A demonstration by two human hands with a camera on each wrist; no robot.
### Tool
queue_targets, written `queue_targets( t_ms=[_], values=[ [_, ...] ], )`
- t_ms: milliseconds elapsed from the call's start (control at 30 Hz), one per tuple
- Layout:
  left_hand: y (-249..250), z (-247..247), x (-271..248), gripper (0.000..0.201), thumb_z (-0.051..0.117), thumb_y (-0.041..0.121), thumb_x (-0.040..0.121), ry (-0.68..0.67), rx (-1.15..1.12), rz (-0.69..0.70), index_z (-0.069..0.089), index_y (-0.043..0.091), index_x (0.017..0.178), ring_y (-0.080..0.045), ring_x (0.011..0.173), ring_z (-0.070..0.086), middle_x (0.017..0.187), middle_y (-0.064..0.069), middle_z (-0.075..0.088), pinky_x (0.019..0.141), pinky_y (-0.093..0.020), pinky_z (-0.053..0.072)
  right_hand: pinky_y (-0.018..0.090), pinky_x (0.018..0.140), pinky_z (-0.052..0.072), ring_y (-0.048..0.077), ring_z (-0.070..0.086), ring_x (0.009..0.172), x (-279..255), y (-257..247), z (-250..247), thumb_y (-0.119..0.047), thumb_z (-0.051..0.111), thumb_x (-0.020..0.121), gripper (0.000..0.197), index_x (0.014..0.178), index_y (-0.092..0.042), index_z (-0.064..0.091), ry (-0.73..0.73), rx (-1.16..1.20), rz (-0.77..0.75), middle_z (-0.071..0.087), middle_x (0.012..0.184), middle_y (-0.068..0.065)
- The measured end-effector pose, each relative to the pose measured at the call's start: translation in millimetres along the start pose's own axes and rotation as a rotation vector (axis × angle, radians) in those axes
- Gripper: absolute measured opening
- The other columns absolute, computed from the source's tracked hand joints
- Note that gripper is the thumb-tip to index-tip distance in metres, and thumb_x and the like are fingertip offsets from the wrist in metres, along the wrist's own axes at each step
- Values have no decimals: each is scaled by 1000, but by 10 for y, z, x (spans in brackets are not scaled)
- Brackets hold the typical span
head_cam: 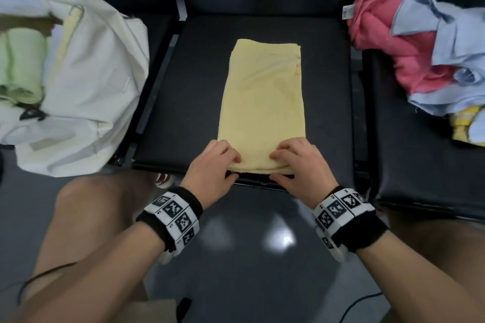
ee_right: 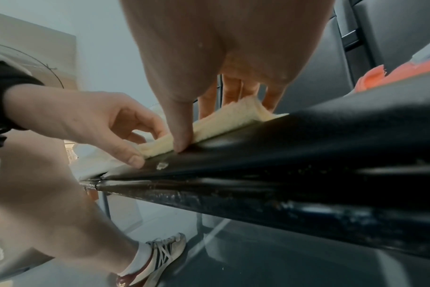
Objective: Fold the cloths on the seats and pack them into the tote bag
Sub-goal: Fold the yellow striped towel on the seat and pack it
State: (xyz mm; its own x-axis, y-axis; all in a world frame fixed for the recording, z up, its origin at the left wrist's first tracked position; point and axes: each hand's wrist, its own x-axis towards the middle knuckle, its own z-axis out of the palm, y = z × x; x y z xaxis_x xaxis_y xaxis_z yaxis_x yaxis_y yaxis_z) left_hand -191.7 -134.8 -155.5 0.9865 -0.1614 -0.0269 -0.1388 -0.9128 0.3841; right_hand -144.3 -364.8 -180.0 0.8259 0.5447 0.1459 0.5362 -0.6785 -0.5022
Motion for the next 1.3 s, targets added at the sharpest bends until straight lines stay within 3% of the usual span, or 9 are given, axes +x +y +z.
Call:
queue_targets(
  t_ms=[333, 533, 667, 767, 867, 1000, 1067, 1167, 1300],
  values=[
    [38, 109, -95, 11, 72, 12, 86, 114, -3, 44, 71, 12, 97, -20, 92, 55, 98, 3, 61, 73, -41, 52, 43, 70, 50, 25, 56, 84, -42, 35, -82, -16, 65, 91, 12, 100, -13, 73, 64, 63, -54, 63, 88, -1],
    [45, 76, -70, 16, 59, 8, 96, 93, -34, 10, 72, 9, 106, -22, 95, 57, 99, 1, 67, 80, -44, 52, 37, 85, 49, 19, 55, 93, -17, 19, -155, -26, 56, 97, 22, 118, -24, 62, -48, 152, 158, 62, 99, -3],
    [70, 48, 12, 21, 52, 16, 100, 21, -123, -121, 67, 18, 115, -15, 99, 55, 103, 3, 66, 87, -36, 49, 33, 76, 50, 15, 55, 89, 6, 18, -159, -27, 62, 94, 9, 101, -22, 61, -28, 101, 195, 59, 95, -6],
    [82, 16, 88, 11, 59, 19, 96, 40, -198, -205, 65, 24, 103, -12, 84, 57, 92, 7, 61, 79, -31, 48, 32, 68, 47, 18, 54, 84, 14, 26, -129, -19, 71, 86, 6, 88, -15, 65, 86, 74, 176, 57, 92, -4],
    [73, -5, 148, 4, 69, 16, 89, 97, -211, -248, 68, 20, 89, -3, 75, 52, 90, 6, 57, 70, -14, 40, 34, 68, 44, 20, 51, 81, 37, 10, -93, -11, 75, 80, 8, 77, -13, 68, 164, -14, 84, 57, 86, -1],
    [45, 20, 187, 5, 69, 16, 90, 109, -197, -279, 73, 19, 87, -10, 77, 52, 81, 9, 57, 76, -27, 46, 35, 68, 46, 19, 54, 79, 29, -18, -101, -20, 77, 81, 3, 80, -18, 75, 79, 3, -17, 61, 82, -5],
    [26, 40, 182, 8, 65, 17, 92, 106, -177, -264, 73, 17, 91, -14, 87, 54, 85, 9, 59, 82, -32, 47, 35, 73, 46, 19, 55, 85, 22, 0, -117, -29, 79, 78, 16, 92, -20, 76, 0, -3, -11, 61, 88, -6],
    [40, 54, 155, 9, 65, 14, 92, 150, -33, -195, 74, 16, 93, -19, 94, 53, 93, 4, 60, 83, -36, 46, 36, 71, 46, 21, 56, 86, 26, 3, -103, -18, 76, 81, 15, 95, -19, 75, 8, -22, -21, 62, 91, -5],
    [199, 70, 94, 12, 70, 4, 81, 260, 114, 116, 71, 12, 89, -22, 82, 54, 88, -1, 61, 70, -32, 43, 37, 67, 43, 24, 55, 81, 46, -4, -49, -10, 66, 88, 13, 94, -17, 75, 54, -39, -15, 63, 87, -3]
  ],
)
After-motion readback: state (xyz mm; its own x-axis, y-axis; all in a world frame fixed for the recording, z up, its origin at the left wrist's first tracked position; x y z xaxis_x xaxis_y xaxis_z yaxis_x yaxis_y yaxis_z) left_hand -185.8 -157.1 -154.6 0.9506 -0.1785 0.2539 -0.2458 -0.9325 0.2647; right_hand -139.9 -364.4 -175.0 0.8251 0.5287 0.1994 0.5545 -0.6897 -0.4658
